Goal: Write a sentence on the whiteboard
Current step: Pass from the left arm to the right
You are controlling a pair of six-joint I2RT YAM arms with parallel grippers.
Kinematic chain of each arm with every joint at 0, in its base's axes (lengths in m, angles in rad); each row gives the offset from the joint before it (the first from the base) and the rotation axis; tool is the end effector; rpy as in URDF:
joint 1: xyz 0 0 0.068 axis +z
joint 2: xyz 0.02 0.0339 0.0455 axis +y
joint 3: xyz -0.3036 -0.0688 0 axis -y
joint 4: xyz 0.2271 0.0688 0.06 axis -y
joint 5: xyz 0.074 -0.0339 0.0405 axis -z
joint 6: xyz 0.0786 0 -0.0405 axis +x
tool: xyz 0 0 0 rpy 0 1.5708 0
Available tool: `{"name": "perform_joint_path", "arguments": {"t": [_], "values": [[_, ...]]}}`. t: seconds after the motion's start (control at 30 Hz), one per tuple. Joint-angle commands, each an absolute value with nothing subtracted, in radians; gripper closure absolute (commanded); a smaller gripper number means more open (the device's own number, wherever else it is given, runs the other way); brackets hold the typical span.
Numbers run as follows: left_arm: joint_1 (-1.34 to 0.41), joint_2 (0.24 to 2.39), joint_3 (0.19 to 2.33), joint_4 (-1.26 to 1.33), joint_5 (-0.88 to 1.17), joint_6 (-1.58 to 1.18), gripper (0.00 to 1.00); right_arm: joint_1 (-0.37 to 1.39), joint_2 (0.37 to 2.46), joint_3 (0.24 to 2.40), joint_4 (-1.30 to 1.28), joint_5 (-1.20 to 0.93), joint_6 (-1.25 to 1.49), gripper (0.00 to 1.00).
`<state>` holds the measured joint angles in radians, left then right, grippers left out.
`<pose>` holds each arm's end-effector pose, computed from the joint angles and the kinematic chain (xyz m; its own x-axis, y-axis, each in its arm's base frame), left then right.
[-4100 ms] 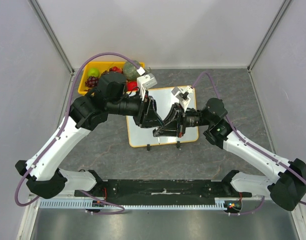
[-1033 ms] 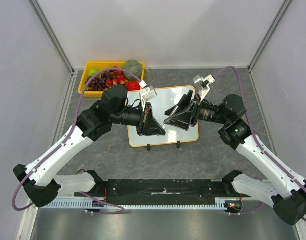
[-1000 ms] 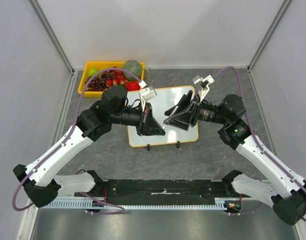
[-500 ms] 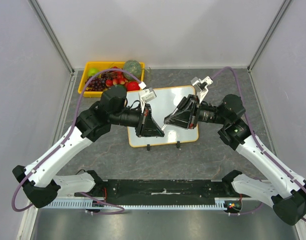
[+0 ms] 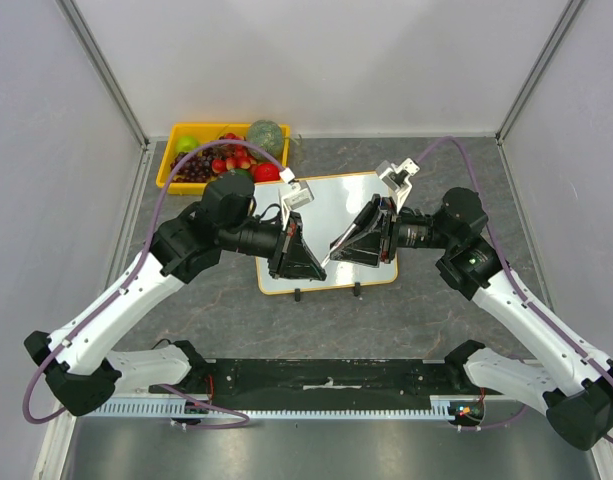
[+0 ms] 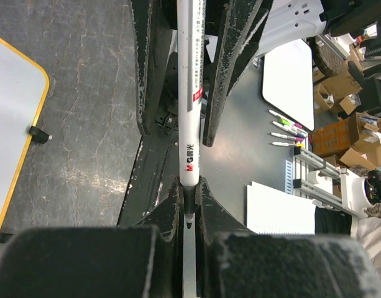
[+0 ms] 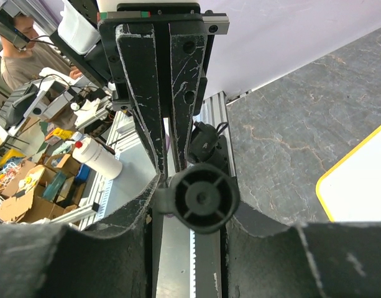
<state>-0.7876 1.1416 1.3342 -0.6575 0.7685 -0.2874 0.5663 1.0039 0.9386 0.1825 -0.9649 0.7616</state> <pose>0.1177 -0.1957 0.4334 -0.5720 0.2857 -0.7689 0.8193 0.1543 -0.5522 0.1387 0.1647 0.4285 -0.6148 0.0748 -0.7851 -0.7878 -0.0125 0.6158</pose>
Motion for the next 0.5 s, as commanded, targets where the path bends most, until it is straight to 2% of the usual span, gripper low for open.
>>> {"name": "perform_joint_path", "arguments": {"t": [0.0,0.3,0.47], "values": [[-0.79,1.143,1.359,-0.664,0.821,-0.248,0.98,0.565,1.006,0.966,0.176,-0.994,0.745,0.62],[-0.79,1.143,1.351,-0.664,0.812,-0.245,0.98,0.565,1.003,0.963,0.179,-0.988,0.758,0.62],[-0.79,1.141,1.347,-0.66,0.81,-0.245,0.98,0.565,0.997,0.93,0.27,-0.982,0.833,0.62]]}}
